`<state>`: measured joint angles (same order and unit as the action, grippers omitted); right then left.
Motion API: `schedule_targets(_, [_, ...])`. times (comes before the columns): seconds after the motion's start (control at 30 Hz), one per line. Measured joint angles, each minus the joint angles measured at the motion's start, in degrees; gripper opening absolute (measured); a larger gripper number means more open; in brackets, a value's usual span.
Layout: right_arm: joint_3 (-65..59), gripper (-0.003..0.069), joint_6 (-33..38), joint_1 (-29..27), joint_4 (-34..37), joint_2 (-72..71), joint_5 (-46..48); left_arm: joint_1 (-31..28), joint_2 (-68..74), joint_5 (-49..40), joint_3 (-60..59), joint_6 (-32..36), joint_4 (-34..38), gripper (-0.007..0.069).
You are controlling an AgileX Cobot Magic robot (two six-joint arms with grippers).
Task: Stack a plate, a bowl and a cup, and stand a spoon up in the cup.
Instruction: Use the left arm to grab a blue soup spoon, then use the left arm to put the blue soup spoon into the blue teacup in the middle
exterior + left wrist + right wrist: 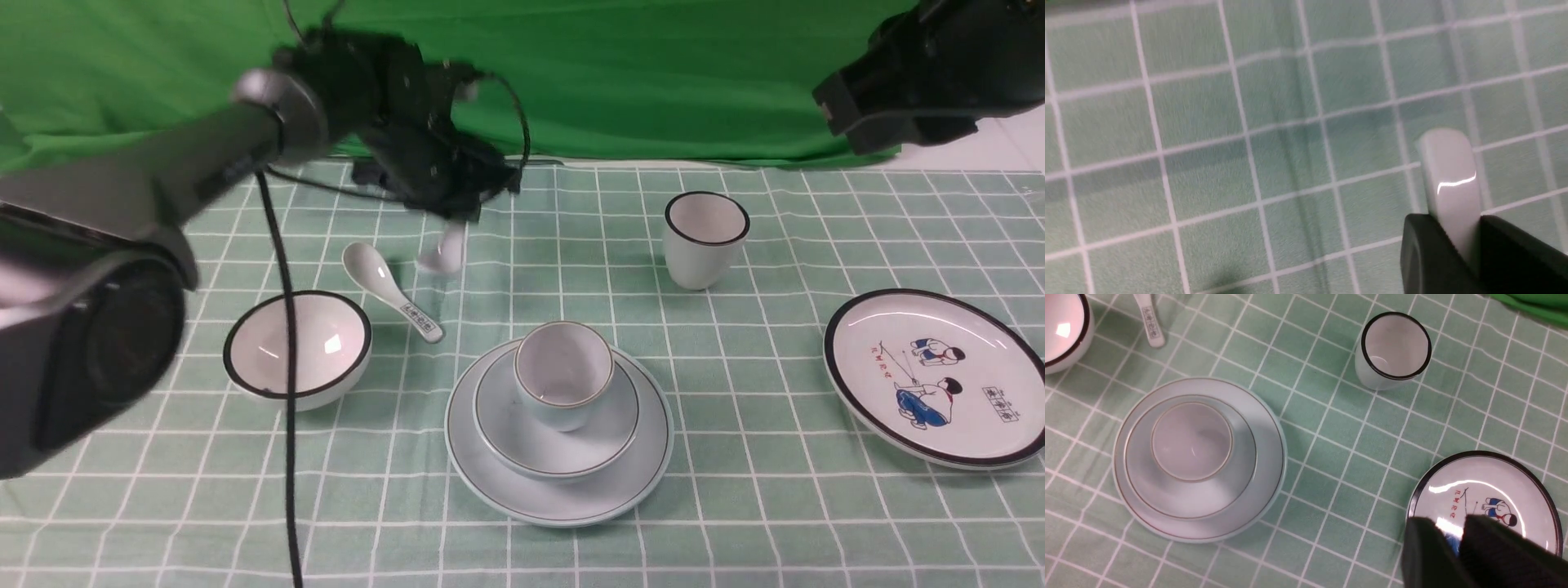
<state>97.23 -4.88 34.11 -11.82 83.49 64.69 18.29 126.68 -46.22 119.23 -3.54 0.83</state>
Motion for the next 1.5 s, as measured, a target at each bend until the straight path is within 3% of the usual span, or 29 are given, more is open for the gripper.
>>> schedule_targets(0.23, [0.0, 0.0178, 0.0, 0.0, 0.05, -0.05, 0.0, 0.12, -9.02, -2.27, -1.26, 3.54, 3.75, 0.0111])
schedule_targets(0.43, [0.0, 0.0179, 0.0, 0.0, 0.05, -1.1, -0.52, 1.26, -17.85, 4.17, -17.29, 5.07, 3.76, 0.0111])
schedule_targets(0.53, [0.0, 0.018, -0.26, 0.0, 0.05, -2.15, -1.61, 2.9, -24.65, 15.35, -30.83, 6.53, 4.88, 0.0111])
schedule_targets(0.7, [0.0, 0.0183, -0.37, 0.0, 0.05, -2.96, -2.39, 9.21, -33.99, 48.52, -56.1, 7.02, 6.3, 0.0111])
schedule_targets(0.83, [0.0, 0.019, -0.37, 0.0, 0.05, -2.96, -2.43, 14.14, -34.48, 63.63, -64.43, 6.97, 6.35, 0.0111])
schedule_targets(0.97, [0.0, 0.0193, -0.37, 0.0, 0.05, -2.96, -2.43, 17.34, -33.51, 74.56, -65.33, 6.45, 4.74, 0.0111])
schedule_targets(1.2, [0.0, 0.0196, -0.37, 0.0, 0.05, -2.96, -2.43, 18.75, -29.97, 81.99, -65.33, -0.25, -2.4, 0.0111])
schedule_targets(1.33, [0.0, 0.0196, -0.19, 0.0, 0.05, -2.96, -2.43, 18.81, -27.99, 82.75, -65.4, -4.99, -9.09, 0.0111])
schedule_targets(1.5, [0.0, 0.0196, -0.08, 0.0, 0.05, -2.96, -2.43, 18.81, -26.43, 82.75, -65.5, -7.54, -11.49, 0.0111])
